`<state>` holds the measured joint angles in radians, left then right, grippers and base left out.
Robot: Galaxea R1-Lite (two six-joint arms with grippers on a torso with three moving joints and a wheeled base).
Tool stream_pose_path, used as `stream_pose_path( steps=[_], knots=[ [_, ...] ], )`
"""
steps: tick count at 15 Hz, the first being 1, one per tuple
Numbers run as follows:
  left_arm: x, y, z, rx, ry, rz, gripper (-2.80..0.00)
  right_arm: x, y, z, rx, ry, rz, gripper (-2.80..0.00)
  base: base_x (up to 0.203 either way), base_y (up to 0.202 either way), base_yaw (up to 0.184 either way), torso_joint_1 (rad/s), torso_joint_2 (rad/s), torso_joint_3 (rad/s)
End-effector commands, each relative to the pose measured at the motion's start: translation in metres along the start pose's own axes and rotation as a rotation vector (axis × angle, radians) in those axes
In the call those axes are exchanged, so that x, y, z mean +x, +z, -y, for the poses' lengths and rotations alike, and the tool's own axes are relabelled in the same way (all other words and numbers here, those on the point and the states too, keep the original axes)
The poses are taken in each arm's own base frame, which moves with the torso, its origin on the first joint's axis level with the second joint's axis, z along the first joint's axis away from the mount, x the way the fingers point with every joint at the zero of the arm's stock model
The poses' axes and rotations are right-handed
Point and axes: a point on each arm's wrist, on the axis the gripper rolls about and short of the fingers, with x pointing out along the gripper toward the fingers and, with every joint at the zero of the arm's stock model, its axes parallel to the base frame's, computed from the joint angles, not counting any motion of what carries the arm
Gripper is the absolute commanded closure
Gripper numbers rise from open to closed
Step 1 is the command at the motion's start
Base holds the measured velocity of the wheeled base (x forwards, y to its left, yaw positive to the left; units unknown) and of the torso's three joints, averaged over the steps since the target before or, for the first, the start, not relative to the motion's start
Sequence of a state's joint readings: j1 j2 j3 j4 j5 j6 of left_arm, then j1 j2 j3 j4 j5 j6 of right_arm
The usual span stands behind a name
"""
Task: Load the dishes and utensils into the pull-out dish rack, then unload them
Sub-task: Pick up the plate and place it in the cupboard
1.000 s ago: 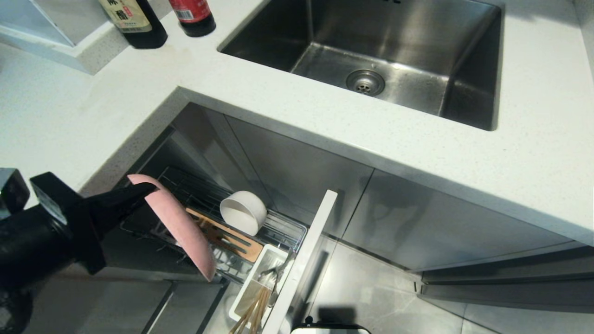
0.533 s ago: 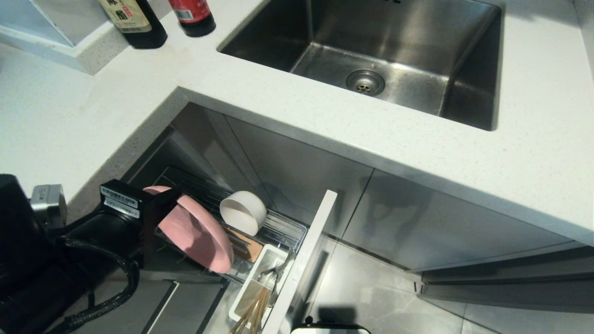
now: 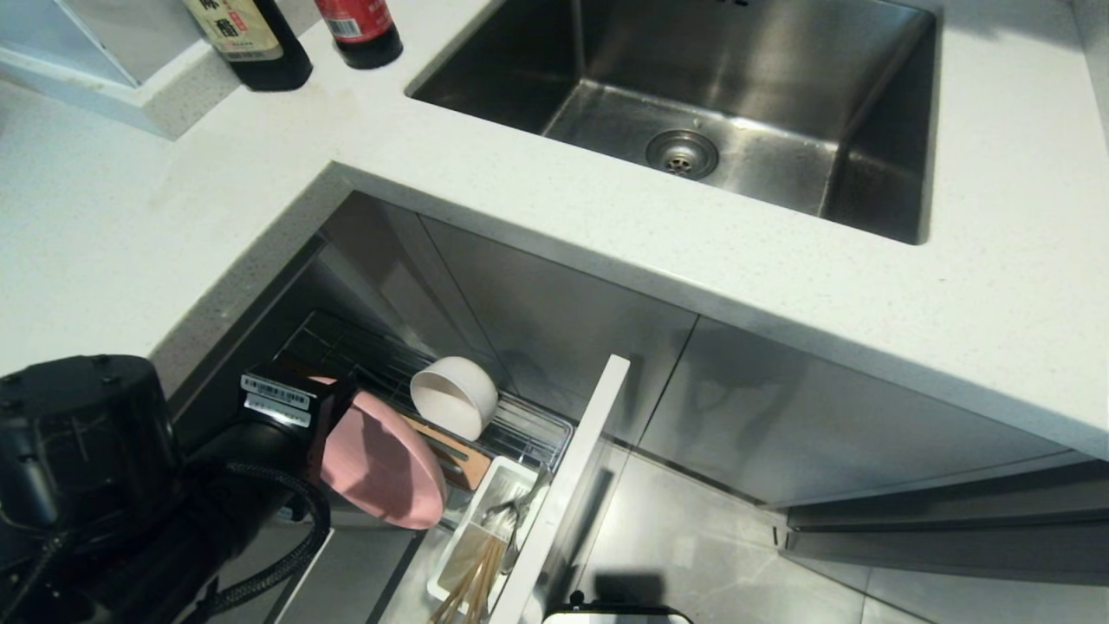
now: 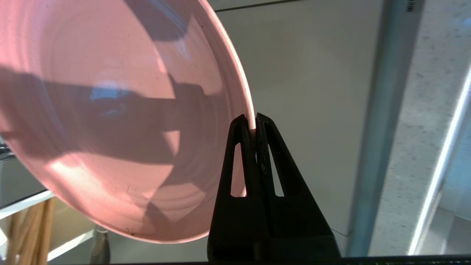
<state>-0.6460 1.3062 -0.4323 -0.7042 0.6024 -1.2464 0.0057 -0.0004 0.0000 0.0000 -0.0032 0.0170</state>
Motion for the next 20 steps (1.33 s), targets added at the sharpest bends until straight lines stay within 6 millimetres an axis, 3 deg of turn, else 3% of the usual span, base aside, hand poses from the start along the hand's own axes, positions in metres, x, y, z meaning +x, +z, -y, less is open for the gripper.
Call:
stream_pose_path(
  steps=[1, 9, 20],
  knots=[
    [0.000, -0.001, -0.002, -0.004, 0.006, 0.003, 0.00, 0.000, 0.000, 0.000, 0.001, 0.000, -0.002, 0.00, 0.000, 0.000, 0.000, 0.000, 0.00, 0.000],
    [-0.006, -0.002, -0.006, -0.048, -0.074, -0.036, 0.00, 0.000, 0.000, 0.000, 0.000, 0.000, -0.002, 0.00, 0.000, 0.000, 0.000, 0.000, 0.00, 0.000],
    [0.004, -0.009, -0.015, -0.156, -0.066, -0.088, 0.00, 0.000, 0.000, 0.000, 0.000, 0.000, -0.002, 0.00, 0.000, 0.000, 0.000, 0.000, 0.00, 0.000]
  ],
)
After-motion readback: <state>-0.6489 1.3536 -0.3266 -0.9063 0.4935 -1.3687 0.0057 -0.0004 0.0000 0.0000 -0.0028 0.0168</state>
